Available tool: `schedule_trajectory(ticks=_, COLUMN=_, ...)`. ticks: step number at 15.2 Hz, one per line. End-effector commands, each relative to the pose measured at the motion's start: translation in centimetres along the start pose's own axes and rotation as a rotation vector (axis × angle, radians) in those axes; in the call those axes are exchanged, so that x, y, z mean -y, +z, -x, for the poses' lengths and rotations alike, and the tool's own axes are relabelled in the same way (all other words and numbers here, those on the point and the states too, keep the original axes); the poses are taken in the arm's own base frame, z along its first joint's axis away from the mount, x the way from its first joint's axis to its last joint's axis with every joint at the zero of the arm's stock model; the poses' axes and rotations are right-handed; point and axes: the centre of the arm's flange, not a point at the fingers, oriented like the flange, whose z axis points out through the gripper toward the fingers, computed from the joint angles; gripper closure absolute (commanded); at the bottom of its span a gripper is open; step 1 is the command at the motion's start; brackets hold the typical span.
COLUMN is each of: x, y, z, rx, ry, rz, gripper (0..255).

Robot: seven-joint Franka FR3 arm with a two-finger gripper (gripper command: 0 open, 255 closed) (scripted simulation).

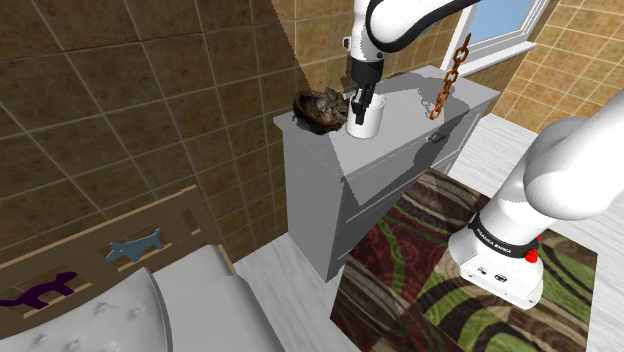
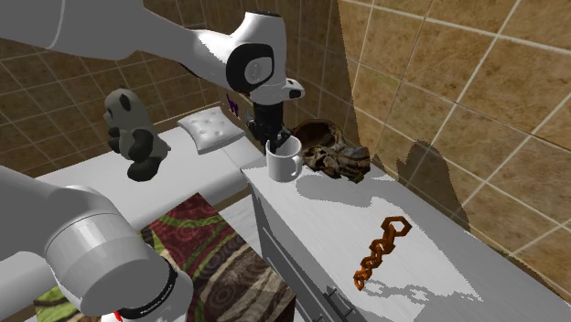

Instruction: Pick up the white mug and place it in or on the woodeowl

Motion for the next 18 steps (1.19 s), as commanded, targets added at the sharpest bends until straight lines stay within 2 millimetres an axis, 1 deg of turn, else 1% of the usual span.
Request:
schedule_trajectory(ticks=1, x=0.0, y=-1.0, z=0.0, rx=0.000, ry=0.000, rz=0.000, gripper=255)
schedule_trajectory(ticks=18, x=-0.1, y=-10.0, z=0.6, rx=0.000, ry=0.000, rz=0.000, gripper=255)
